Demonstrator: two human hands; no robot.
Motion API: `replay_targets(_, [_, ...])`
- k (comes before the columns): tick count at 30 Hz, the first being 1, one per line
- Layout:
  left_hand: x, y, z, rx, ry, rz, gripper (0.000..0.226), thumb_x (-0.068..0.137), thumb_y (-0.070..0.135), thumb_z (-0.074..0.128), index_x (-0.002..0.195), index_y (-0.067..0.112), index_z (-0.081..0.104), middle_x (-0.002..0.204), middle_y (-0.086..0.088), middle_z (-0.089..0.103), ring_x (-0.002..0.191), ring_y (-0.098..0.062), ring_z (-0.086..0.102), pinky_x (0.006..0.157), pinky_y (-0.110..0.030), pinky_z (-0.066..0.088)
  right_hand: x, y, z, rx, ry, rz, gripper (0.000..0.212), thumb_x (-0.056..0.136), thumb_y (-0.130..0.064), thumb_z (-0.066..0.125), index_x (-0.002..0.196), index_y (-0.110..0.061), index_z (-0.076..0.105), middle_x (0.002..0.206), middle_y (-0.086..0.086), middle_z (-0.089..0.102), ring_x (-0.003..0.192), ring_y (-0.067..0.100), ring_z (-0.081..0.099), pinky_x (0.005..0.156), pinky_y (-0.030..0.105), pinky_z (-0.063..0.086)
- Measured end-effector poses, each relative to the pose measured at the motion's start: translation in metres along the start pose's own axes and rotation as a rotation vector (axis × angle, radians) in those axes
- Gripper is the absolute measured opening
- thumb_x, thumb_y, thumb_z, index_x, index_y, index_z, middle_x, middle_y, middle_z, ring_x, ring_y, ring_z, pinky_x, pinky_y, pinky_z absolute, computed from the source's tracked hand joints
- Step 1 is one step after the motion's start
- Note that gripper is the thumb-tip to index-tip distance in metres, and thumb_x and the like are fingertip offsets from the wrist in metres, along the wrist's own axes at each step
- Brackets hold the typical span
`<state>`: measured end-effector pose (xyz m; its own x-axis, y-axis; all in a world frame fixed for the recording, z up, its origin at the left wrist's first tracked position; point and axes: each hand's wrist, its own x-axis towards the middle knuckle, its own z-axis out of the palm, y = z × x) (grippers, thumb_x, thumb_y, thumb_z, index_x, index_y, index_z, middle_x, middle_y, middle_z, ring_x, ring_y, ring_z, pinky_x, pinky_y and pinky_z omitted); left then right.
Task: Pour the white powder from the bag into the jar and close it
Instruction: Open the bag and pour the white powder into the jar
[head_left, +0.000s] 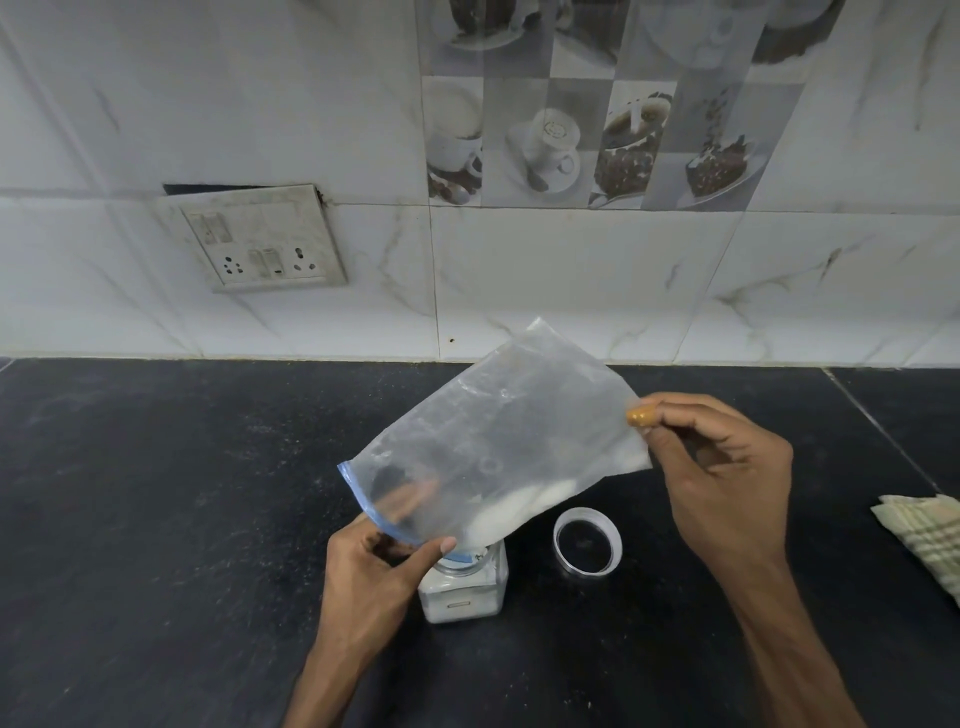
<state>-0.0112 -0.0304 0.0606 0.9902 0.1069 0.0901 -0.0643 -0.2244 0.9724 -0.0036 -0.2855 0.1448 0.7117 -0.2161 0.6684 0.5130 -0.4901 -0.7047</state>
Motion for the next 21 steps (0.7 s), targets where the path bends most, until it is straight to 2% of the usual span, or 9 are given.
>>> replay_targets(3, [0.0005,-0.0010,0.0010,0.008,-0.012,0.008,0.046,0.067,0.005,0.088,0.109,0.020,0.074,0.085,-0.011,0.077,0.069,-0.032,0.071,0.070,-0.042,0.060,-0.0005,-0.0014,0.0018,-0.009,-0.036,-0.011,0.031,0.079,0.013,0.070,0.086,-0.017,0.074,0.091,-0.007,0.073,0.085,0.006,0.071,0.081,0.020,0.056])
replay_targets(4, [0.0009,-0.0012,0.0007,0.014,-0.011,0.009,0.045,0.067,0.005,0.088,0.108,0.018,0.075,0.083,-0.013,0.077,0.069,-0.035,0.070,0.071,-0.044,0.060,0.0001,-0.0014,0.0018,-0.007,-0.028,-0.004,0.032,0.079,0.013,0.070,0.086,-0.018,0.074,0.090,-0.011,0.073,0.085,0.006,0.071,0.081,0.018,0.055])
replay_targets(7, [0.0003,0.0026,0.0012,0.000,0.008,-0.006,0.040,0.065,0.003,0.088,0.101,0.013,0.075,0.075,0.001,0.078,0.064,-0.030,0.071,0.063,-0.032,0.060,0.0028,-0.0006,0.0016,0.045,0.041,0.041,0.039,0.079,0.015,0.070,0.085,-0.024,0.072,0.087,-0.019,0.073,0.083,0.004,0.070,0.079,0.016,0.054])
replay_targets(10, [-0.0006,0.0040,0.0011,0.011,0.002,-0.005,0.045,0.066,0.005,0.088,0.104,0.024,0.073,0.075,-0.004,0.077,0.058,-0.031,0.067,0.061,-0.033,0.058,-0.0003,-0.0020,0.0039,0.016,-0.026,0.001,0.036,0.079,0.013,0.071,0.086,-0.022,0.072,0.088,-0.013,0.073,0.084,0.006,0.071,0.080,0.017,0.055])
replay_targets(13, [0.0007,0.0010,-0.0010,0.006,0.014,-0.016,0.043,0.065,0.002,0.087,0.105,0.013,0.074,0.076,0.006,0.078,0.058,-0.012,0.070,0.058,-0.017,0.056,-0.0013,-0.0011,0.0034,0.034,0.016,0.029,0.040,0.080,0.013,0.069,0.086,-0.026,0.072,0.088,-0.014,0.073,0.085,0.006,0.070,0.080,0.016,0.054])
replay_targets(15, [-0.0005,0.0025,-0.0014,0.014,0.003,-0.018,0.045,0.066,0.000,0.087,0.107,0.011,0.074,0.083,0.013,0.078,0.065,-0.013,0.073,0.062,-0.018,0.058,-0.0007,0.0002,0.0026,0.029,0.008,0.023,0.037,0.080,0.013,0.070,0.086,-0.023,0.072,0.088,-0.014,0.073,0.085,0.006,0.070,0.081,0.016,0.054])
replay_targets(17, [-0.0009,0.0038,-0.0018,0.006,-0.001,-0.018,0.047,0.066,0.001,0.087,0.108,0.020,0.074,0.090,0.013,0.078,0.068,-0.013,0.074,0.065,-0.020,0.059,-0.0010,0.0002,0.0034,0.016,-0.013,0.006,0.036,0.079,0.014,0.070,0.087,-0.021,0.073,0.088,-0.010,0.073,0.085,0.006,0.071,0.080,0.017,0.055])
replay_targets(21, [-0.0021,0.0066,0.0002,-0.008,0.007,-0.026,0.042,0.065,-0.002,0.086,0.101,0.017,0.073,0.079,0.016,0.078,0.061,-0.002,0.071,0.058,-0.011,0.053,0.0007,-0.0015,0.0051,0.041,0.018,0.022,0.039,0.080,0.014,0.070,0.087,-0.024,0.072,0.087,-0.012,0.073,0.085,0.007,0.071,0.080,0.017,0.055])
